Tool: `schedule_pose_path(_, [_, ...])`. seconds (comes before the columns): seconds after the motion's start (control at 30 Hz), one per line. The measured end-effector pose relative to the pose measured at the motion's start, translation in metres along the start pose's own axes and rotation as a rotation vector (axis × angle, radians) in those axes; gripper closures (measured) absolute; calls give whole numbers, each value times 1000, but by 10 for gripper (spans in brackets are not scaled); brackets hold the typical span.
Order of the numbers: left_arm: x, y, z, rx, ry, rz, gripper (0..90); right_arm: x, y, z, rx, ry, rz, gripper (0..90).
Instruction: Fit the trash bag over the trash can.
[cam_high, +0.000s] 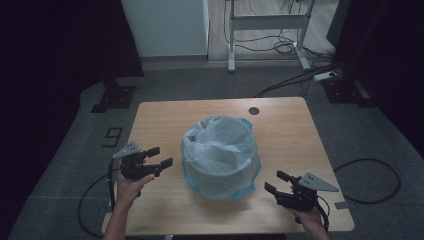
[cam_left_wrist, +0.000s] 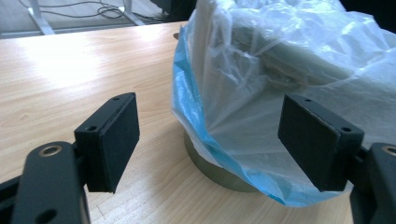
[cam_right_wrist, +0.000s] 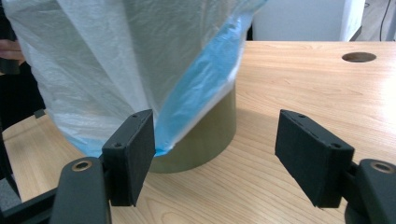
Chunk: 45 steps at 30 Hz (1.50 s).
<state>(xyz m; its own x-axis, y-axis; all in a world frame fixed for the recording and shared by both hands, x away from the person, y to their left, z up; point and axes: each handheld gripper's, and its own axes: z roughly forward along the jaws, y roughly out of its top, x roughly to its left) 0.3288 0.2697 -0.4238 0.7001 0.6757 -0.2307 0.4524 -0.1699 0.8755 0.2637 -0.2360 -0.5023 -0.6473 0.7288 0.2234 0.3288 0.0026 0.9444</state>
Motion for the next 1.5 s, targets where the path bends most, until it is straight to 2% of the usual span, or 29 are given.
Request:
schedule_pose_path(0.2, [-4,11,-4,-30,-47,47,218,-4,-1,-1,8,1,7,272])
schedule_pose_path(0.27, [-5,18,-5,-31,-65,76,214,-4,-1,-1,9,3,8,270])
schedule_pose_path(0.6, [-11,50,-2,-41,-174,136,223,-8,-4,-2,-2,6,3,263])
schedule_pose_path(0.8, [-14,64,7,-23,-216,165,244,-9,-5,-3,-8,16,2,263])
schedule_pose_path(1.23, [-15,99,36,20,-349,214,266,-9,-8,0,2,22,1,263])
schedule_pose_path(1.37, [-13,104,44,35,-354,223,291,-9,-9,0,1,23,0,264])
schedule_pose_path(1.5, [-14,107,55,72,-366,236,359,-9,-9,1,4,27,-3,265])
